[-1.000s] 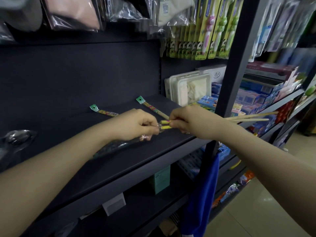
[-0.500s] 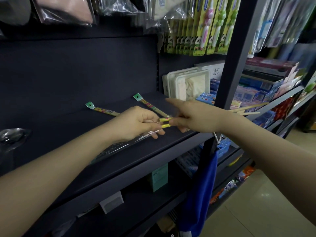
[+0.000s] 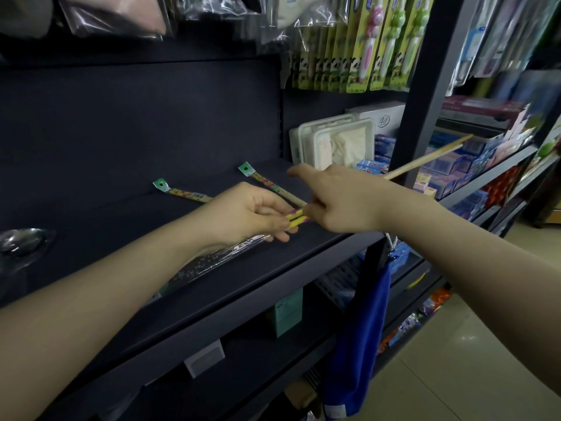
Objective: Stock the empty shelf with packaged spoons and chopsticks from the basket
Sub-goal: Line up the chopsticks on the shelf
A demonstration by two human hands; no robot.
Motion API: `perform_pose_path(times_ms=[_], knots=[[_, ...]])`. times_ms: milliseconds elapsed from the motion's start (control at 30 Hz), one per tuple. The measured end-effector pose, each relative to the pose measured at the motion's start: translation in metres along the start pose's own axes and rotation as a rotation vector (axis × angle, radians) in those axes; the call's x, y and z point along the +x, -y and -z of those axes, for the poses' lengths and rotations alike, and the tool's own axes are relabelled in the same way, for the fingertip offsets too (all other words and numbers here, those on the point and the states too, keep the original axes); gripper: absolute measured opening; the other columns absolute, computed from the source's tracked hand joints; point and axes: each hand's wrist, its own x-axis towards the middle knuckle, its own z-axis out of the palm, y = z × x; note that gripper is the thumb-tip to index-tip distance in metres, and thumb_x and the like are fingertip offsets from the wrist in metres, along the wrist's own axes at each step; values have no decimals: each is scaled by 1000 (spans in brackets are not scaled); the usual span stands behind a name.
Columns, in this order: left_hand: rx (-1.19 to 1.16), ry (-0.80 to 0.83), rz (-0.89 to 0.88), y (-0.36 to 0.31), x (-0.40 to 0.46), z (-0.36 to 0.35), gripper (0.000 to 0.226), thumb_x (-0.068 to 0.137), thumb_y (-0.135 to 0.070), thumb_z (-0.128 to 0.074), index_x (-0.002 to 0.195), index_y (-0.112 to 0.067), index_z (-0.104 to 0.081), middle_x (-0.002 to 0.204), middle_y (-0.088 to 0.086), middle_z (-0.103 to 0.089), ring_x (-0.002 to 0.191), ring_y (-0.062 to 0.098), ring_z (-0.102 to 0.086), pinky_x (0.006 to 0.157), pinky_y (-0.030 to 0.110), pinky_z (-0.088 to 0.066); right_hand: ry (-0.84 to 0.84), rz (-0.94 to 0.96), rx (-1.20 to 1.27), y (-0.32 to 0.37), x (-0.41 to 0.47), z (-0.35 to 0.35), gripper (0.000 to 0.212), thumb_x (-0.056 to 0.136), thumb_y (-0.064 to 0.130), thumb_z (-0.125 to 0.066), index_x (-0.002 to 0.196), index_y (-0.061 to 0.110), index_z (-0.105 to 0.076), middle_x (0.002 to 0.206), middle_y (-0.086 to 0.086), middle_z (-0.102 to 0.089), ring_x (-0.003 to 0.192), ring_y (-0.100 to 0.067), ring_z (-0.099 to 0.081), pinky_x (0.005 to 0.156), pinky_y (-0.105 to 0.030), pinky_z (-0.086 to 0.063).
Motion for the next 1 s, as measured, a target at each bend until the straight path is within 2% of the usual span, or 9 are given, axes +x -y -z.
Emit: perform_pose_path(times_ms=[133, 267, 367, 467, 667, 767, 833, 933, 1000], knots=[[-12, -3, -8, -5, 1, 0, 17, 83, 1, -58, 83, -14, -66, 63, -10, -71, 63, -1, -66, 59, 11, -49, -129, 67, 32, 4, 1, -1, 38, 88, 27, -56, 119, 8, -44, 85, -7, -61, 80, -25, -58, 71, -36, -47], [57, -10, -38, -7, 2, 0, 19, 85, 1, -56, 81, -17, -64, 72, -2, -69, 59, 0, -64, 59, 13, -51, -179, 120, -5, 5, 5, -5, 46, 89, 33, -54, 128, 10, -42, 108, -7, -58, 90, -21, -53, 76, -29, -42], [97, -64, -73, -4, 0, 8, 17, 87, 0, -54, 85, -14, -64, 75, 2, -68, 58, 1, -64, 58, 14, -51, -205, 45, -171, -8, -2, 5, 47, 92, 49, -38, 121, 12, -48, 101, -12, -63, 94, -31, -59, 73, -34, -43], [104, -108, -77, -2, 0, 18, 13, 87, -1, -55, 92, -8, -65, 74, -2, -70, 60, 1, -65, 58, 12, -51, -249, -26, -405, -23, -10, 13, 46, 97, 46, -25, 102, 10, -54, 95, -15, -65, 91, -36, -59, 67, -31, -28], [229, 6, -87, -3, 12, 11, 13, 86, -2, -56, 92, -10, -64, 76, 0, -68, 57, 1, -61, 60, 17, -49, -292, 82, -331, -1, 7, -12, 27, 97, 30, -30, 100, 10, -48, 86, -11, -65, 80, -35, -59, 66, -33, -31], [291, 27, -96, -3, 13, 18, 16, 89, -6, -53, 87, -18, -63, 73, -5, -67, 56, 3, -58, 57, 17, -48, -620, -93, -366, -42, -12, -1, 39, 91, 33, -26, 70, 12, -52, 67, -12, -64, 67, -34, -59, 75, -38, -39], [356, 59, -94, -4, 13, 23, 17, 90, -9, -52, 88, -22, -63, 71, -6, -66, 54, 1, -56, 55, 16, -46, -816, -316, -195, -69, -32, 8, 38, 92, 30, -32, 59, 16, -43, 57, -11, -57, 61, -34, -57, 68, -35, -36], [379, 99, -98, -11, 17, 20, 14, 90, -9, -51, 92, -14, -63, 73, -5, -65, 53, 1, -54, 53, 13, -44, -691, -346, 598, -74, -35, 1, 47, 98, 29, -34, 58, 18, -56, 59, -5, -56, 55, -17, -52, 58, -28, -37], [383, 116, -123, -17, 19, 15, 13, 90, -9, -51, 96, -11, -63, 75, -4, -66, 53, 2, -52, 52, 12, -43, -628, -296, 800, -52, -28, -9, 46, 100, 33, -31, 68, 19, -61, 62, -1, -57, 54, -10, -52, 55, -23, -40]])
